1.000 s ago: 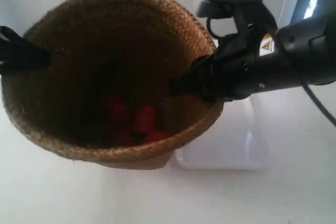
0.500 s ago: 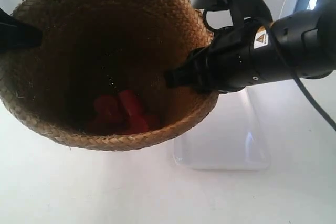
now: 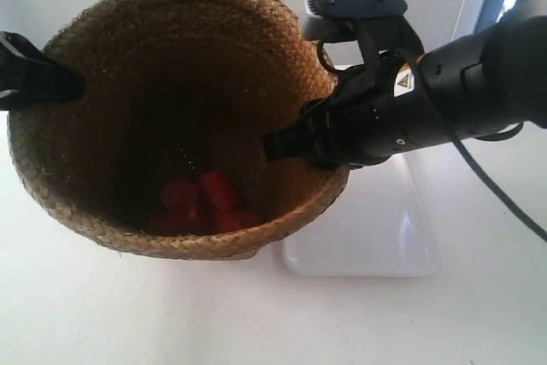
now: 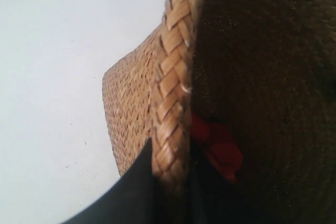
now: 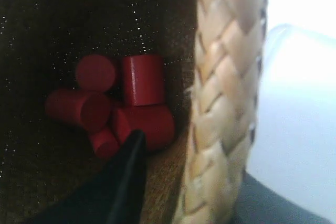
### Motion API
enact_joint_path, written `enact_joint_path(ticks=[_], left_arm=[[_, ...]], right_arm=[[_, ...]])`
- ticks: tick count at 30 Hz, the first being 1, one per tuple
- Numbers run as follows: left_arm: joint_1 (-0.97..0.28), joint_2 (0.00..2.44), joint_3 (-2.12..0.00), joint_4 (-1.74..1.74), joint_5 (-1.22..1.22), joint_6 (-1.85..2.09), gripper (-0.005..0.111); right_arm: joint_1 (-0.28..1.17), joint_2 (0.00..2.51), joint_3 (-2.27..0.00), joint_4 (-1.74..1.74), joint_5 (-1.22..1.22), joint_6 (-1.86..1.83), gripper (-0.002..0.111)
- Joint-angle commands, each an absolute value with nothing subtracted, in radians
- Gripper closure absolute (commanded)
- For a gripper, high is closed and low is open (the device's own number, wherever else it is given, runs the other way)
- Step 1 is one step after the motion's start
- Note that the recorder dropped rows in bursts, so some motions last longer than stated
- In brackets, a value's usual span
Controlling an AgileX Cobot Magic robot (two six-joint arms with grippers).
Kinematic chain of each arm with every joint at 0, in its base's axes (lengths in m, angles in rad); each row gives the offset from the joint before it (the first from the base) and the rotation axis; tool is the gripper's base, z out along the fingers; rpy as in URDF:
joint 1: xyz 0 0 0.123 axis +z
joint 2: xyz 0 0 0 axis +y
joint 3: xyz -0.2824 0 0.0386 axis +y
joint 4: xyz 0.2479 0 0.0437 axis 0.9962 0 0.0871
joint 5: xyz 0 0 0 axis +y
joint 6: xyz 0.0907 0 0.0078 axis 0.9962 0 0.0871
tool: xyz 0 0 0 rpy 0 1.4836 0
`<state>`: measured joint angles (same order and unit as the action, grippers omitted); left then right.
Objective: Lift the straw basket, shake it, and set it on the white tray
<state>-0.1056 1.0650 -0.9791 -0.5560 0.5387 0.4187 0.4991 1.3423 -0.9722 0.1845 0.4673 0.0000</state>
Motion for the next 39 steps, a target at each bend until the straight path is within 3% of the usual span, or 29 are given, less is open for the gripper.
enact_joint_path(ticks=[1,5,13,16,18,28,39], left_arm=[[-0.103,1.078,-0.990,-0.574,0.534,0.442,0.107],[-0.103,1.095,-0.992,-0.569,0.527,0.444,0.107],[-0.103,0.884,-1.252,-0.585,0.578,0.446,0.107],[-0.103,0.949,-1.073,-0.526,0.563,0.437,0.107],[-0.094,0.999,-1.006,-0.528,0.581,0.348,0.107],[-0.092,0.985,-1.039,-0.624,0.531,0.437,0.107],[-0.092,0.995,-1.037,-0.574,0.681,0.505,0.107]], right_arm=[[0.497,1.377,-0.973,0.161,0.472,-0.017,0.108],[0.497,1.379,-0.981,0.160,0.474,0.000,0.108],[0.499,1.007,-1.186,0.159,0.518,-0.044,0.108],[0.496,1.105,-0.987,0.098,0.409,0.000,0.108],[0.483,1.213,-0.943,0.116,0.498,0.077,0.108],[0.498,1.230,-0.954,0.179,0.484,0.000,0.108],[0.498,1.232,-0.954,0.183,0.534,0.000,0.108]])
